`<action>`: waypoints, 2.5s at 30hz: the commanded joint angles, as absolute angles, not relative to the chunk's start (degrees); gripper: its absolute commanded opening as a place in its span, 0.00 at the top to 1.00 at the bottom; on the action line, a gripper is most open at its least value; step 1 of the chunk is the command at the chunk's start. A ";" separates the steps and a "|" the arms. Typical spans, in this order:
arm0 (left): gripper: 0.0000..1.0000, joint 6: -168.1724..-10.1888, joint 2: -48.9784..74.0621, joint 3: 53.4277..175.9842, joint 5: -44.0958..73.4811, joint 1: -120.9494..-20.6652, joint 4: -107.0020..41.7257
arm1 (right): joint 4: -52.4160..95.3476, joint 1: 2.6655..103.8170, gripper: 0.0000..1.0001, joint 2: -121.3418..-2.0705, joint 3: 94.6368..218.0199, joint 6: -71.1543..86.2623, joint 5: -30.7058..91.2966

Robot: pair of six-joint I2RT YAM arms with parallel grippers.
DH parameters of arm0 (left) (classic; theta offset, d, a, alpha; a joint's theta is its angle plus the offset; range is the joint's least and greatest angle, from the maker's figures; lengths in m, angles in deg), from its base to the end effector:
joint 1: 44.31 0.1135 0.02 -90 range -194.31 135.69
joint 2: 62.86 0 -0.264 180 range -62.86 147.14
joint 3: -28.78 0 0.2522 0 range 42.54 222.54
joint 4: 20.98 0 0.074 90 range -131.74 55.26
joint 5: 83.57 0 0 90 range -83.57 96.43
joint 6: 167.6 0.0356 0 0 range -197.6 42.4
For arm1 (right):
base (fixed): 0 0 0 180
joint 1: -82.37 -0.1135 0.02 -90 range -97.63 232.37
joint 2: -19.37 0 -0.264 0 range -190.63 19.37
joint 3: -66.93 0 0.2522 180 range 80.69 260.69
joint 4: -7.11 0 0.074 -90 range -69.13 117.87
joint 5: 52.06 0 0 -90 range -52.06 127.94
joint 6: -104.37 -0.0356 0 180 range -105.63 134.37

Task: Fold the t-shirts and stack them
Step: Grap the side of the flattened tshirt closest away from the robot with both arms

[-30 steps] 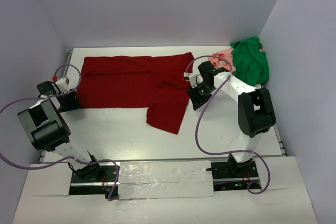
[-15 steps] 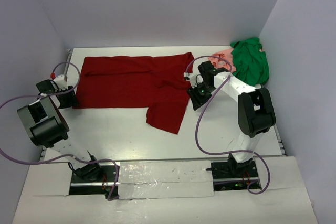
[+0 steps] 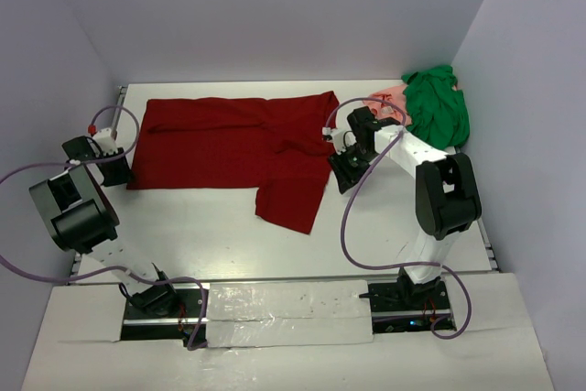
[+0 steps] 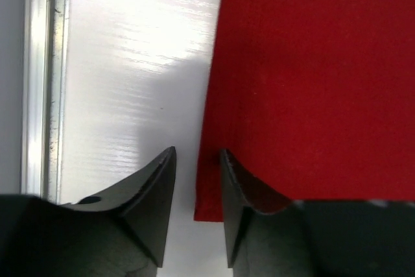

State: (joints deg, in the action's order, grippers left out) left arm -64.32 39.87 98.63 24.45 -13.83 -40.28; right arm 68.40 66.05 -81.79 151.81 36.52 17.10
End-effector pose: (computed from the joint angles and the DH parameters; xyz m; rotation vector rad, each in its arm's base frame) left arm 0.3125 0.1711 0.1489 -0.2317 2.4101 -0.0471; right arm 0.3192 0.1066 0.1971 -0.9978 2.6857 0.5102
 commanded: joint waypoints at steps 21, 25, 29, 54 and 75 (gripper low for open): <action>0.45 -73.29 25.56 103.01 29.63 -13.19 -46.97 | 57.79 67.86 0.48 -80.47 167.16 33.97 25.71; 0.46 -74.08 20.55 100.11 30.07 -13.37 -43.98 | 57.70 69.09 0.47 -78.72 169.55 32.04 25.46; 0.46 -73.56 18.44 97.30 27.80 -13.11 -44.50 | 59.01 69.53 0.46 -76.52 169.90 31.42 26.06; 0.50 -69.43 27.05 93.16 30.24 -6.43 -47.04 | 58.66 70.94 0.47 -73.00 166.83 24.82 27.30; 0.54 -69.08 33.20 96.41 31.74 -6.95 -47.84 | 59.28 71.03 0.46 -69.13 164.28 25.79 26.16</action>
State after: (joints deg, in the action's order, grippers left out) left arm -70.42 32.20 93.52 30.62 -6.81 -47.52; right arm 59.50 70.64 -71.76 164.53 25.35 26.60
